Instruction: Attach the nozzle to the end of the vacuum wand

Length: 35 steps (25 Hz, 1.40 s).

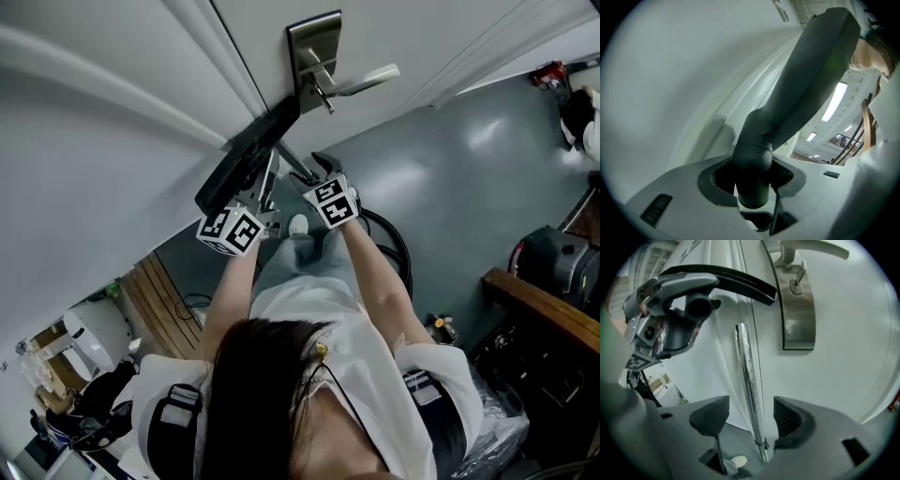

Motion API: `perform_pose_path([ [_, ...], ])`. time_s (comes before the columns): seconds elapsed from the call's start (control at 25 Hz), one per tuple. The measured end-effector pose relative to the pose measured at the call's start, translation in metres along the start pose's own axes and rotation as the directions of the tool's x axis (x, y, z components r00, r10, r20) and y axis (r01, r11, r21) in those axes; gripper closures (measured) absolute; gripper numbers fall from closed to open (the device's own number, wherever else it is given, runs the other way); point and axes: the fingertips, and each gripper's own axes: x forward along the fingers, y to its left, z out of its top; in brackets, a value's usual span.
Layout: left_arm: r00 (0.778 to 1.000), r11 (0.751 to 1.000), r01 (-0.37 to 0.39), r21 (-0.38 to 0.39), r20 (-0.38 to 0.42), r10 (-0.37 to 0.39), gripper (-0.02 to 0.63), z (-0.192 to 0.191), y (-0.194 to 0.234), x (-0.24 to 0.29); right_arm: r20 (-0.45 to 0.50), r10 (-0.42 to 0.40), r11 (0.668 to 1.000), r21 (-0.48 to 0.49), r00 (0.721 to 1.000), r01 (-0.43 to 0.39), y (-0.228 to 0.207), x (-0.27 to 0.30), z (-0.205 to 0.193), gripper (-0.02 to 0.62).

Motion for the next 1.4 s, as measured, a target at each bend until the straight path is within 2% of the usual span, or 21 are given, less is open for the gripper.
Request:
perform_pose_path([
  [0.16, 1.000, 0.999, -0.010, -0.032, 0.018, 0.011, 0.442, -0.003, -0.002, 0.006, 0.006, 0.052, 0.997, -0.065, 0.999, -0.052, -0.003, 0.019, 0.005, 0.304],
  [0.28, 1.000, 0.999, -0.010, -0.052, 0.027, 0.012, 0.442, -0.008, -0.004, 0.006, -0.023, 0.095, 0.989, -0.111, 0.995, -0.097, -0.005, 0.033, 0.003, 0.304],
  [0.44, 1.000, 0.999, -0.011, -0.043, 0.029, 0.012, 0.442, 0.000, -0.001, 0.005, -0.050, 0.120, 0.982, -0.144, 0.991, -0.126, 0.000, 0.054, 0.008, 0.304],
  [0.76, 1.000, 0.999, 0.002, -0.042, 0.029, -0.001, 0.442, 0.003, 0.002, 0.006, -0.088, 0.186, 0.967, -0.161, 0.979, -0.199, 0.009, 0.078, 0.007, 0.304],
  [1.0, 1.000, 0.999, 0.008, -0.043, 0.015, -0.007, 0.442, 0.004, 0.003, 0.006, -0.094, 0.195, 0.964, -0.163, 0.976, -0.209, 0.008, 0.090, 0.008, 0.304],
  [1.2, 1.000, 0.998, 0.003, -0.059, 0.016, -0.002, 0.442, 0.003, 0.004, 0.004, -0.105, 0.220, 0.966, -0.119, 0.970, -0.231, 0.011, 0.099, 0.005, 0.305],
  [1.24, 1.000, 0.998, 0.002, -0.060, 0.016, -0.001, 0.442, 0.003, 0.005, 0.004, -0.109, 0.212, 0.966, -0.128, 0.971, -0.225, 0.009, 0.100, 0.003, 0.310],
  [1.32, 1.000, 0.998, -0.001, -0.059, 0.018, 0.002, 0.442, 0.003, 0.006, 0.005, -0.110, 0.207, 0.963, -0.153, 0.972, -0.223, 0.009, 0.101, 0.004, 0.397],
  [1.4, 1.000, 0.998, 0.000, -0.059, 0.023, 0.001, 0.442, 0.004, 0.006, 0.006, -0.102, 0.212, 0.956, -0.183, 0.972, -0.228, 0.012, 0.100, 0.007, 0.455],
])
